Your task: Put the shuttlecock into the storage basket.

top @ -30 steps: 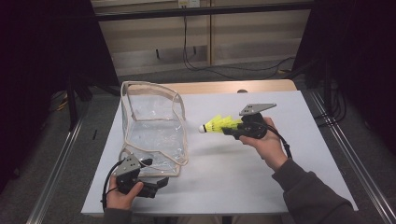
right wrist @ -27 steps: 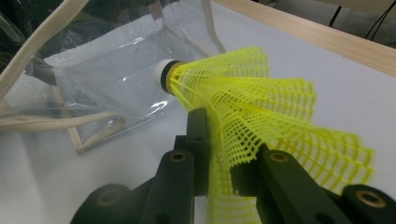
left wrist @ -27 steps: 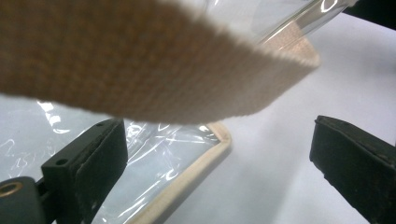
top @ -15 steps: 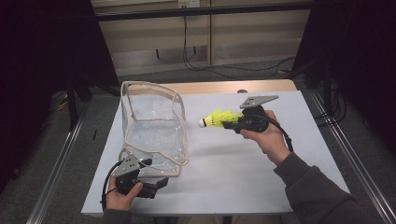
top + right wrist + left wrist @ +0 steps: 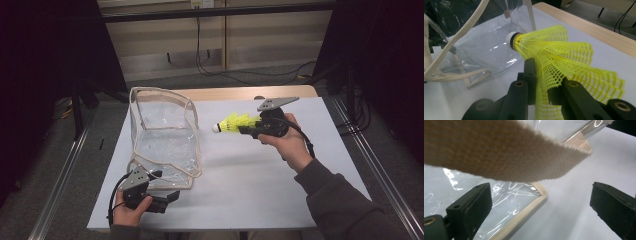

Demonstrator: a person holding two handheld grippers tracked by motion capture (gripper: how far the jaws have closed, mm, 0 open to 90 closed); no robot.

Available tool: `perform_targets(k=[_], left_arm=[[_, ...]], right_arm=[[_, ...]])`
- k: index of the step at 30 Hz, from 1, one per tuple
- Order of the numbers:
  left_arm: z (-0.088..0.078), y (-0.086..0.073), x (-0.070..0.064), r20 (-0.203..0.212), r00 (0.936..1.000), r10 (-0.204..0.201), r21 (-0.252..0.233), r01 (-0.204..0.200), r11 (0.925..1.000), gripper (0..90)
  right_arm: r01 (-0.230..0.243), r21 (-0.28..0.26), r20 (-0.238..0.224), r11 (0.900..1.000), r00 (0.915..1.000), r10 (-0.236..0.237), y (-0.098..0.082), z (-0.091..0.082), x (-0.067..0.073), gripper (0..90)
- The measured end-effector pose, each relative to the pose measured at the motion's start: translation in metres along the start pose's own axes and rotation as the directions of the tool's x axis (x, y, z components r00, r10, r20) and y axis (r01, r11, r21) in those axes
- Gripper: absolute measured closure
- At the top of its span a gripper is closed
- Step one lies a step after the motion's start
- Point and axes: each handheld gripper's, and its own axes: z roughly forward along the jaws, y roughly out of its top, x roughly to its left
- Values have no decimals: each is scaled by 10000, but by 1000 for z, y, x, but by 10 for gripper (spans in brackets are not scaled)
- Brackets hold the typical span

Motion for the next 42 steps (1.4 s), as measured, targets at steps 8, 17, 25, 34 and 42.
perform_targets(k=[8,17,25,34,42], left_arm=[[1,0,-1,3,10000,22,74,-22,10000,41],[0,0,-1,4,10000,52,93,-52,9999,41],[-1,1,-1,-12,10000,58,42,-57,10000,41],[-2,0,-1,-20,10000,7,-22,-7,10000,41],[-2,1,0,8,10000,61,-22,-61,10000,42]], right_arm=[[130,-11,-50,9999,9999,-130,14,-7,2,798],[287,-139,-246,9995,9993,-290,34,-9,10,797],[269,-109,-497,9996,9984,-274,49,-5,18,798],[380,-71,-574,9993,9976,-384,59,-1,23,798],[547,-45,-588,9985,9968,-549,70,2,28,798]])
